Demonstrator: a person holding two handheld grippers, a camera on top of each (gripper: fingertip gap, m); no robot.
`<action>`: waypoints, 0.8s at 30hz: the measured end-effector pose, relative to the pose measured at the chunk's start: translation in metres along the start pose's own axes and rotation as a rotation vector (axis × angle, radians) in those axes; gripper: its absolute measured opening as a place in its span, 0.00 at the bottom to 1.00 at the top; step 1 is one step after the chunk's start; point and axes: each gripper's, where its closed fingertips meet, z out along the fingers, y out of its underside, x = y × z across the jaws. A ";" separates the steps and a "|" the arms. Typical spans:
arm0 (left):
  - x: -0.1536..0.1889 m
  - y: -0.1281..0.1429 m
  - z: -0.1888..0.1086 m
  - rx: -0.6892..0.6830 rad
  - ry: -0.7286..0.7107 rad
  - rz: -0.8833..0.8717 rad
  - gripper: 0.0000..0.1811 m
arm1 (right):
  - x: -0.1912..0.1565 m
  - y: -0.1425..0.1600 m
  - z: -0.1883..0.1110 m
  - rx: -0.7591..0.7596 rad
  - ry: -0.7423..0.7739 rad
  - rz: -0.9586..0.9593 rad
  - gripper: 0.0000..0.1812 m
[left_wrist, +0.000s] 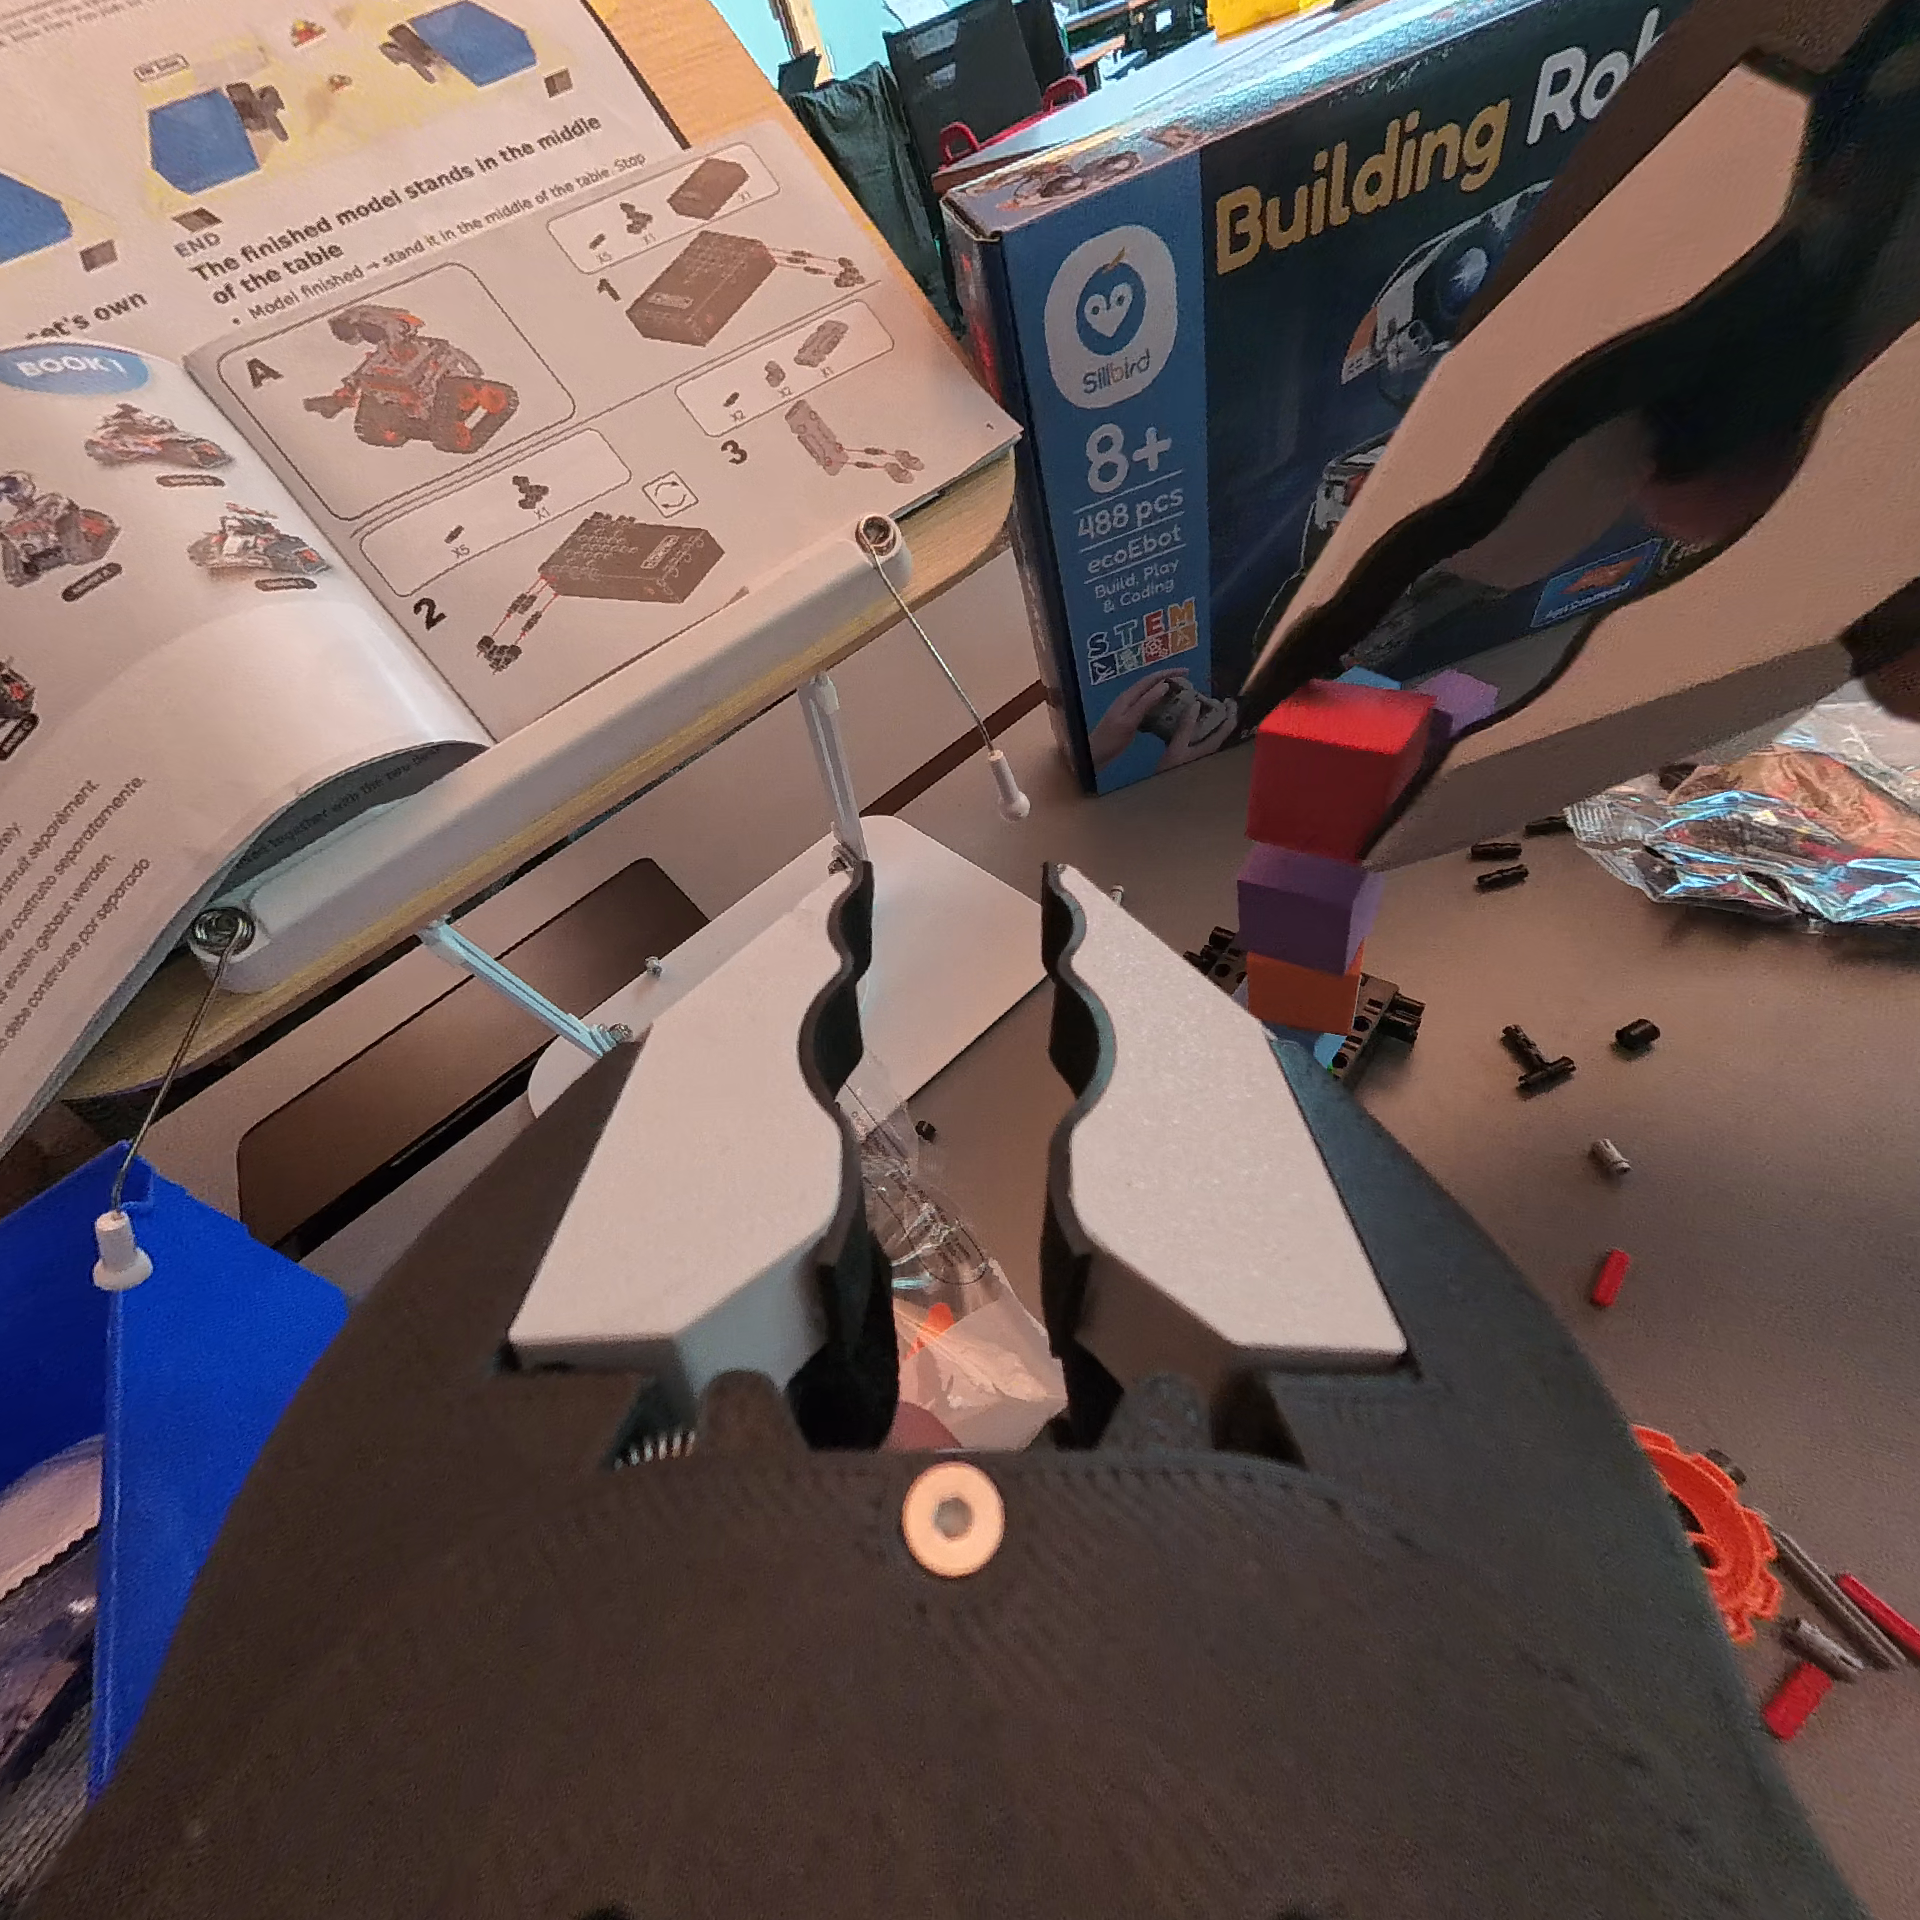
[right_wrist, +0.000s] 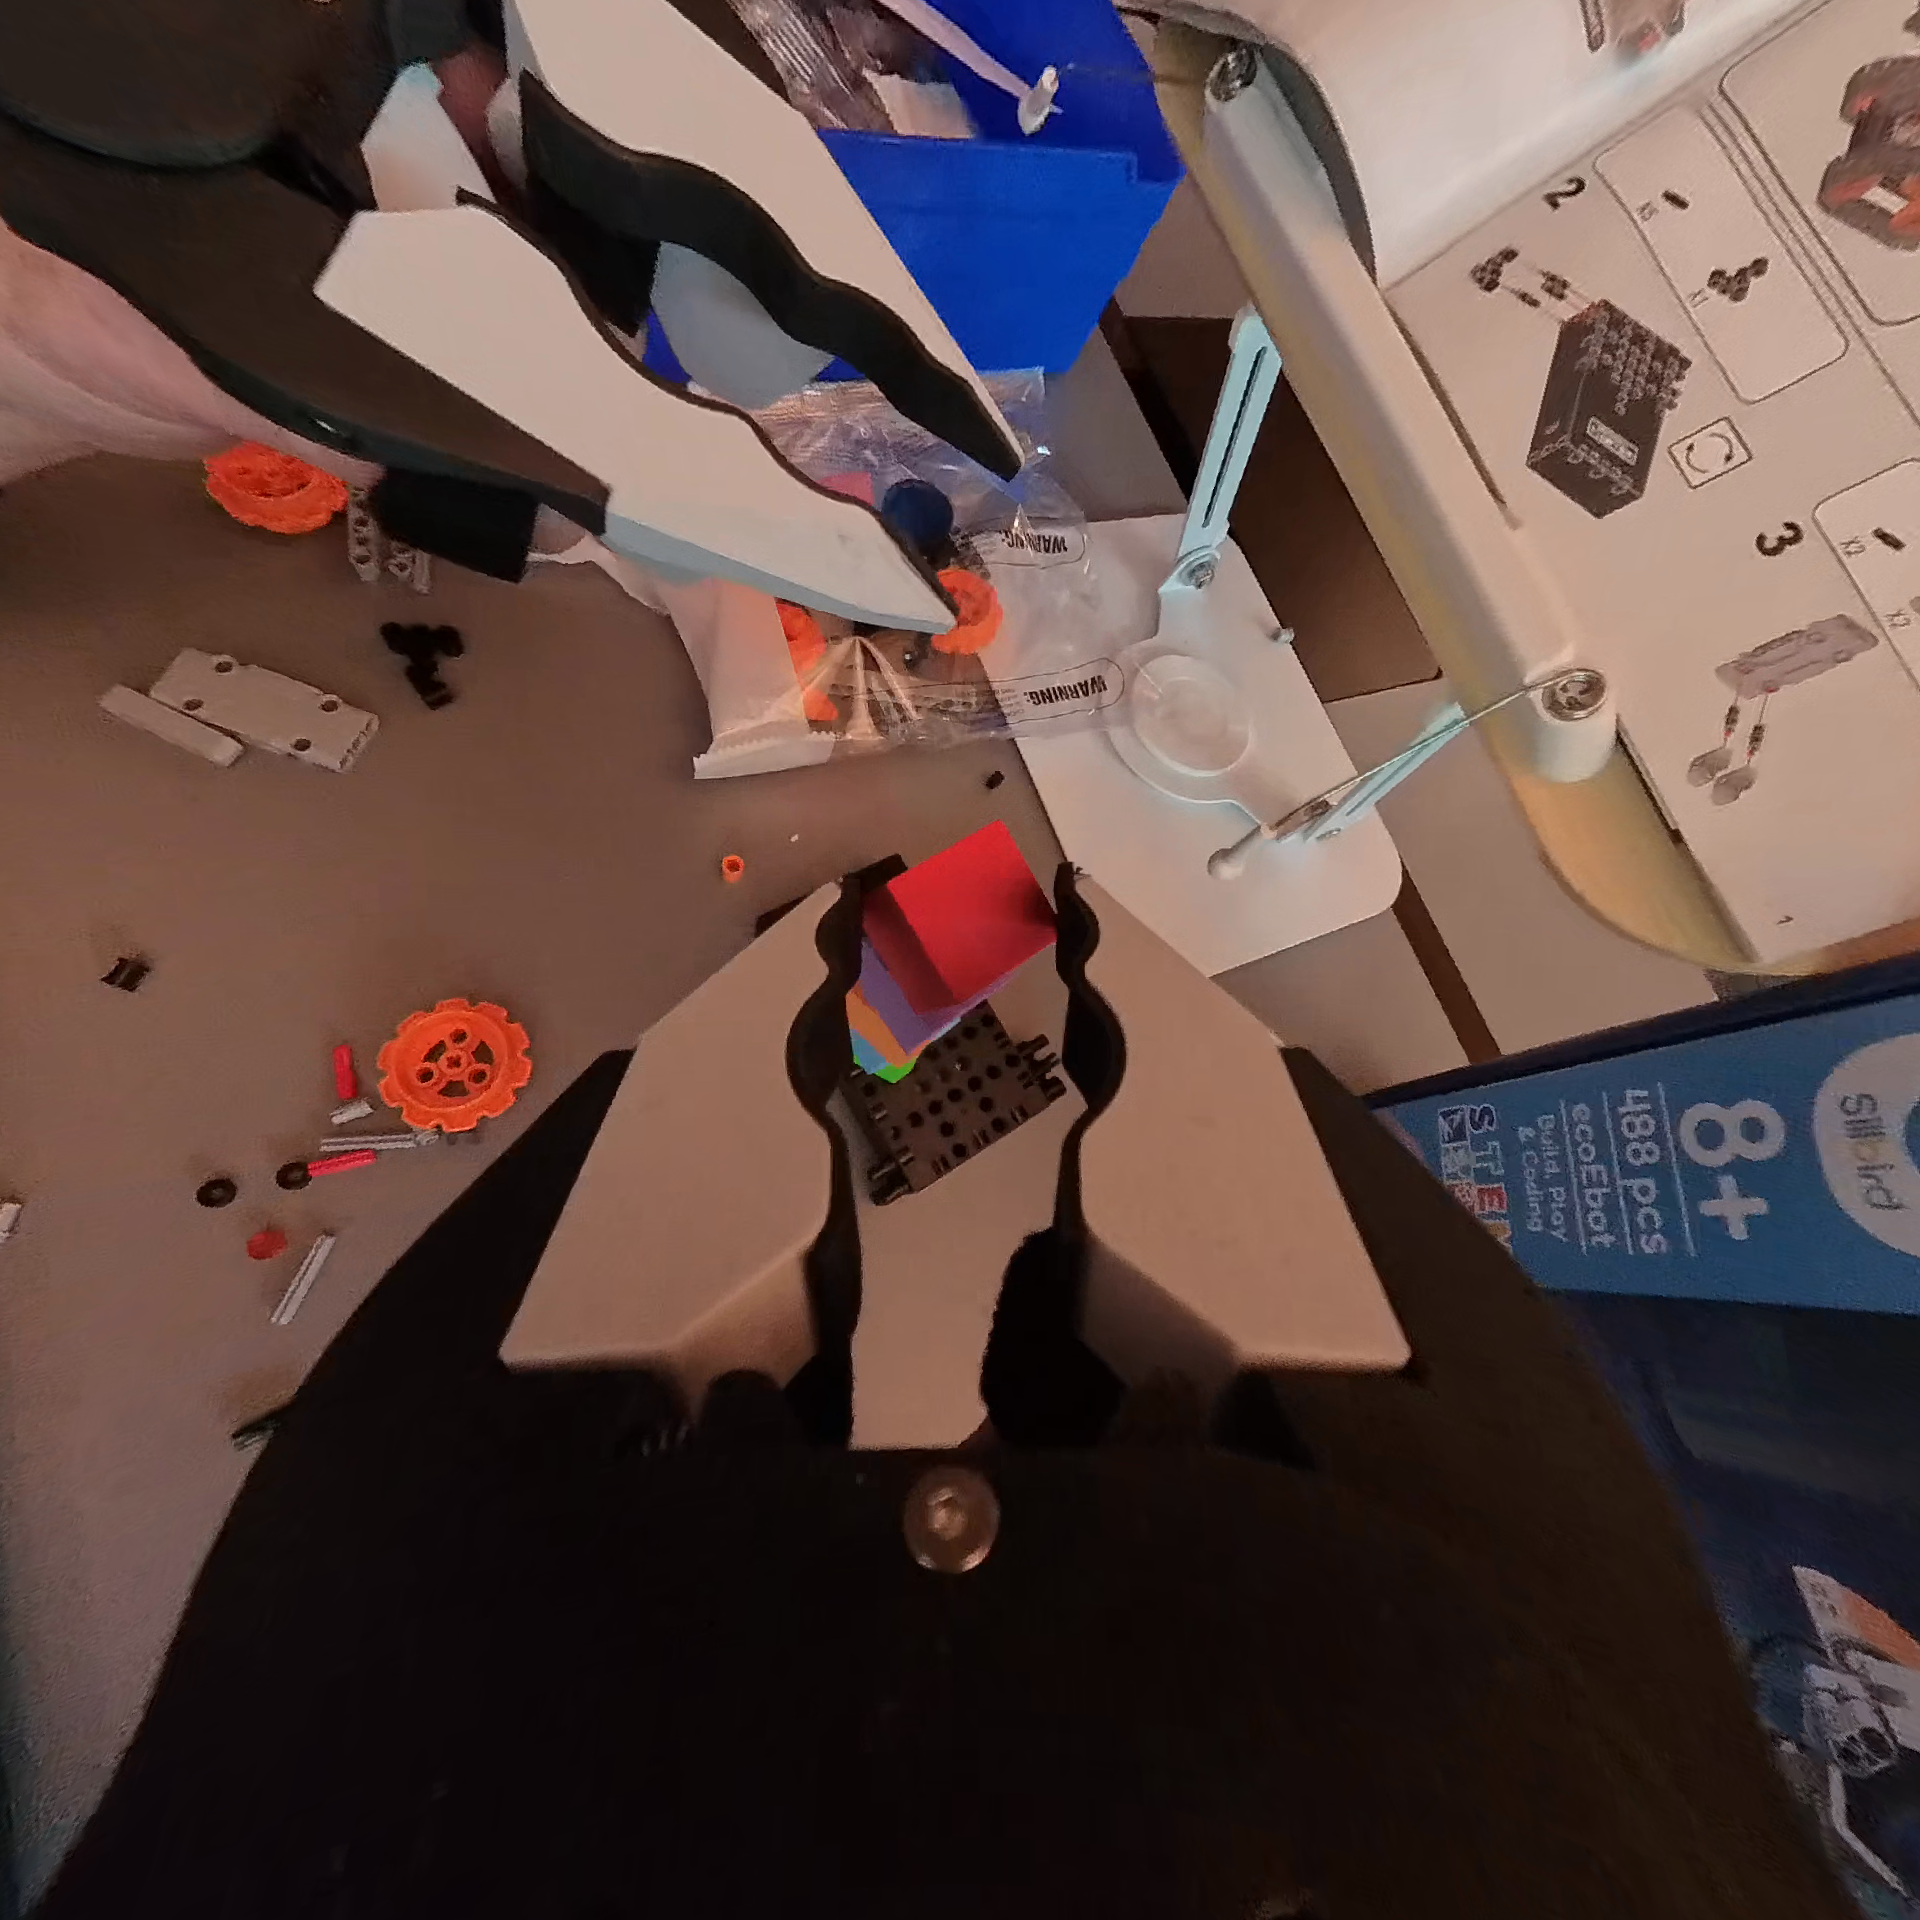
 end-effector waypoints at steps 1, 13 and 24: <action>0.000 0.000 0.000 0.000 0.002 -0.001 0.17 | 0.001 0.001 0.002 -0.012 0.005 -0.002 0.20; 0.004 0.004 0.003 -0.015 0.016 0.002 0.17 | 0.000 0.007 0.008 -0.100 0.014 -0.037 0.27; -0.001 0.001 0.001 0.003 0.006 -0.021 0.17 | 0.087 0.090 -0.060 -0.086 0.321 0.311 0.25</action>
